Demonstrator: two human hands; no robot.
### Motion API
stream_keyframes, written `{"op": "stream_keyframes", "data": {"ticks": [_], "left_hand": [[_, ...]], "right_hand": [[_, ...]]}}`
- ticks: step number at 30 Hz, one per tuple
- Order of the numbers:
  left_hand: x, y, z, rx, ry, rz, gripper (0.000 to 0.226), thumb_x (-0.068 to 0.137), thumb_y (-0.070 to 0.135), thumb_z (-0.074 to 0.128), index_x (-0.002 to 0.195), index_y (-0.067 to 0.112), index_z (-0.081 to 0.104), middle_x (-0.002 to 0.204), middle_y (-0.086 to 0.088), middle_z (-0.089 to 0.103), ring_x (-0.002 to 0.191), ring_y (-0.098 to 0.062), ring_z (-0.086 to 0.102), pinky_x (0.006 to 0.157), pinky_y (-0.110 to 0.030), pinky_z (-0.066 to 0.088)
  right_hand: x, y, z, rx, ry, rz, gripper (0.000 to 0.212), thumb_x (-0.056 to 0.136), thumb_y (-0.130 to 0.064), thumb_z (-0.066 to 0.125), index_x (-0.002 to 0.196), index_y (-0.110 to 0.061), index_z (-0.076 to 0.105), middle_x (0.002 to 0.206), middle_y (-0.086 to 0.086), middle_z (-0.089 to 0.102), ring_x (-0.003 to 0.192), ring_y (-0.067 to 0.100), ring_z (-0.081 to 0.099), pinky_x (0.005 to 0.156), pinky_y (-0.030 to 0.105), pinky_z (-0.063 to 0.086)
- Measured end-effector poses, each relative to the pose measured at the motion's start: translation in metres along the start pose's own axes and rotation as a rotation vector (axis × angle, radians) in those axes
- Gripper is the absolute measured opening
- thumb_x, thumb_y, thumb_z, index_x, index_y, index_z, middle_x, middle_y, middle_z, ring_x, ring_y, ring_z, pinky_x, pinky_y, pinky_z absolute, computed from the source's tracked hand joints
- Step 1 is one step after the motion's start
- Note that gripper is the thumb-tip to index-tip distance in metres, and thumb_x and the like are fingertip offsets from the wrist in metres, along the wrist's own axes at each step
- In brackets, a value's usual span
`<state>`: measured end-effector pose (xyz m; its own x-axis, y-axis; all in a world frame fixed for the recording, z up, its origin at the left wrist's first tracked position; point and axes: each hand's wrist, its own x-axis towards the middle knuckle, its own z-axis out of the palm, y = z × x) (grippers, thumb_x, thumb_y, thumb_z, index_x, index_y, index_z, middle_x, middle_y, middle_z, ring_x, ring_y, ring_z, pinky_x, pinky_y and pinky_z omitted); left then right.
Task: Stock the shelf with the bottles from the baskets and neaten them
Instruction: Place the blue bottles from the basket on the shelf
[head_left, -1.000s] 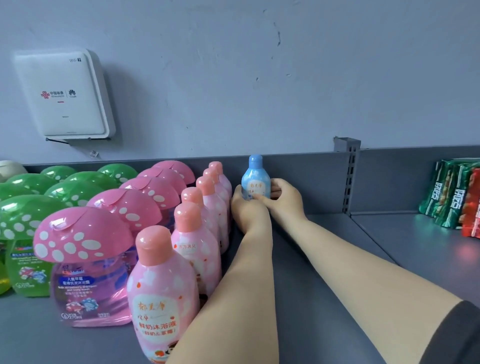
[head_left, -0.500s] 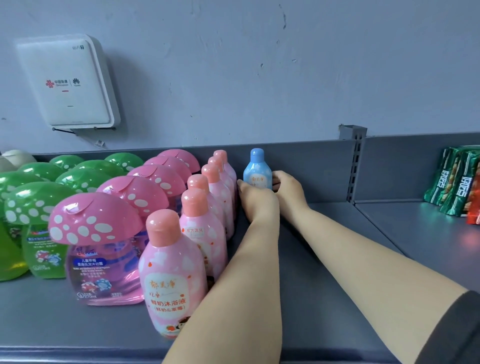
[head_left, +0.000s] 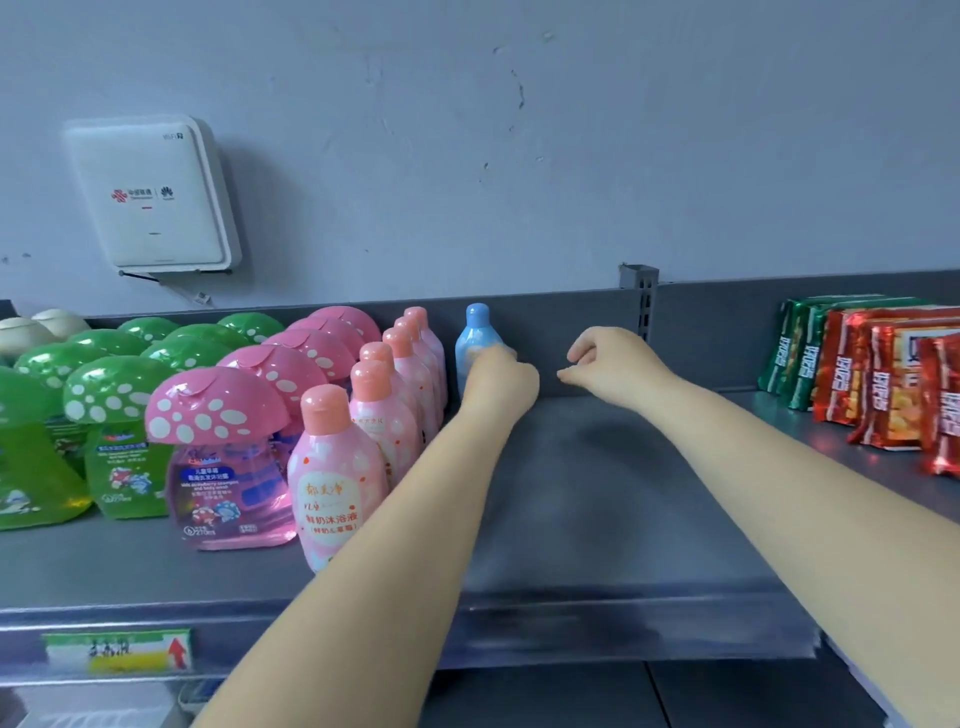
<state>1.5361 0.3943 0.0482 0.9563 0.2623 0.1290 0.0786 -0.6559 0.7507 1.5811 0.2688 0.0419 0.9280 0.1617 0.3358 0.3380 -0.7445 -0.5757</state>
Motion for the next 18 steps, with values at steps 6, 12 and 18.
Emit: {"op": "stream_keyframes", "data": {"ticks": [6,12,18], "left_hand": [[-0.052,0.003,0.011,0.320,0.077,0.526,0.023,0.094,0.020,0.043,0.110,0.013,0.058,0.111,-0.003,0.059,0.100,-0.023,0.057,0.079,-0.032,0.047],[-0.109,0.019,0.036,0.383,0.081,0.924,0.023,0.096,0.022,0.041,0.108,0.011,0.057,0.106,-0.002,0.057,0.093,-0.023,0.056,0.071,-0.034,0.047],[-0.175,0.025,0.079,0.304,-0.058,1.179,0.023,0.093,0.021,0.045,0.108,0.010,0.059,0.107,-0.005,0.058,0.098,-0.026,0.054,0.074,-0.037,0.048]], "right_hand": [[-0.090,0.012,-0.041,-0.533,0.156,-0.130,0.019,0.088,-0.026,0.054,0.106,-0.020,0.056,0.094,-0.007,0.054,0.092,0.018,0.053,0.068,0.028,0.038],[-0.180,0.017,-0.070,-0.726,0.213,-0.044,0.024,0.090,-0.029,0.050,0.112,-0.019,0.054,0.108,-0.002,0.058,0.096,0.020,0.055,0.066,0.028,0.035],[-0.273,0.037,-0.085,-0.921,0.200,0.165,0.020,0.091,-0.029,0.047,0.104,-0.015,0.052,0.107,0.002,0.056,0.104,0.024,0.054,0.068,0.030,0.033]]}}
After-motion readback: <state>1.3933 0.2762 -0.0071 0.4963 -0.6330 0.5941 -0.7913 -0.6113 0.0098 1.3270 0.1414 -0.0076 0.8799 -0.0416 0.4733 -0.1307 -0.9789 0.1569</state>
